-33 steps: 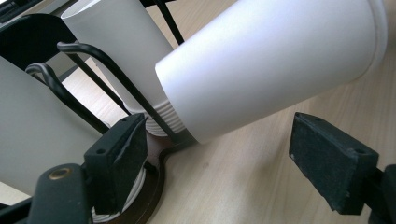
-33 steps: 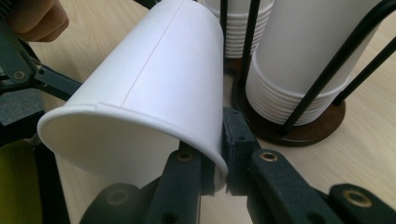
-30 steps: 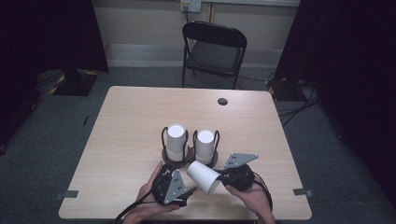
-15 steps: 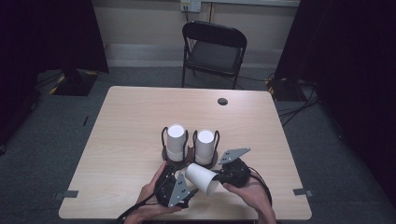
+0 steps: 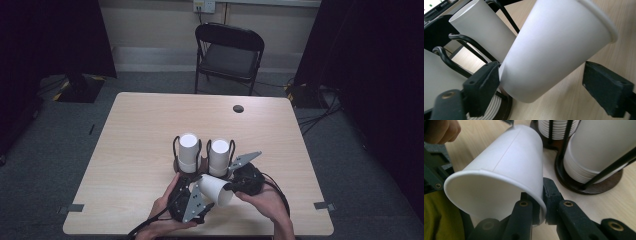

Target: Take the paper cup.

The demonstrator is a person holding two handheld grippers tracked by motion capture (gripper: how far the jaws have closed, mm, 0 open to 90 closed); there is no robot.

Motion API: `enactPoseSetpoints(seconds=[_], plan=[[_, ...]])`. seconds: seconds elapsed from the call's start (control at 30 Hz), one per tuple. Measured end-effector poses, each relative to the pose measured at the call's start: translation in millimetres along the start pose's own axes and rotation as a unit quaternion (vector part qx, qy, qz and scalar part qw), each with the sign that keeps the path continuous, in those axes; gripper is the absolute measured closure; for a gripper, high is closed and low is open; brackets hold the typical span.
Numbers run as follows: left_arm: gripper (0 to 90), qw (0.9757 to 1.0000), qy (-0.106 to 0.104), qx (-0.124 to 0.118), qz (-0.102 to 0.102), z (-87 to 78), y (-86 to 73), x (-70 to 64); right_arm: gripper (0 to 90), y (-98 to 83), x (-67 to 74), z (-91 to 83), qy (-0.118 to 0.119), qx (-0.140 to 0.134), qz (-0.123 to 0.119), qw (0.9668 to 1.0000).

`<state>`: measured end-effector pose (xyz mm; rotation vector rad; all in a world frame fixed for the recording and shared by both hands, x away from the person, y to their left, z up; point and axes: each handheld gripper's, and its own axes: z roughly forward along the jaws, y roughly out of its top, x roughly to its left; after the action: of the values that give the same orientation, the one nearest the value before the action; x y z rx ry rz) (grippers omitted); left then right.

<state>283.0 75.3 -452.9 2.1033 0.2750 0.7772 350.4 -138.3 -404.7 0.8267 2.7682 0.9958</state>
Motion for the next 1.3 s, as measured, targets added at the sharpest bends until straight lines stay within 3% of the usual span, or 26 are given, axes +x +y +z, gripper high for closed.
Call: enactPoseSetpoints(seconds=[0.13,0.3,0.5,0.73,1.1,1.3], plan=[[15.2,0.9998,0.008,0.012,0.016,3.4,4.4,-4.8,86.3,7.7,1.5,-0.1,0.006,0.009,-0.010,0.9999],[15.4,0.9996,0.009,0.010,0.024,6.0,8.7,-6.3,86.9,11.6,3.0,2.8,0.013,0.000,-0.006,0.9999],[19.3,0.9999,-0.001,-0.002,0.017,7.6,11.5,-8.7,87.3,16.0,5.9,8.2,0.014,0.002,-0.003,0.9999],[19.1,0.9997,0.007,-0.004,0.023,11.4,14.8,-10.5,87.3,19.7,7.5,13.9,0.018,0.007,0.006,0.9998],[18.1,0.9997,0.013,-0.016,0.010,14.6,15.2,-12.4,86.5,21.5,12.1,23.8,0.023,0.020,0.015,0.9994],[20.9,0.9999,0.011,-0.012,0.004,14.7,14.2,-10.5,88.3,20.2,14.5,26.1,0.020,0.012,0.020,0.9995]])
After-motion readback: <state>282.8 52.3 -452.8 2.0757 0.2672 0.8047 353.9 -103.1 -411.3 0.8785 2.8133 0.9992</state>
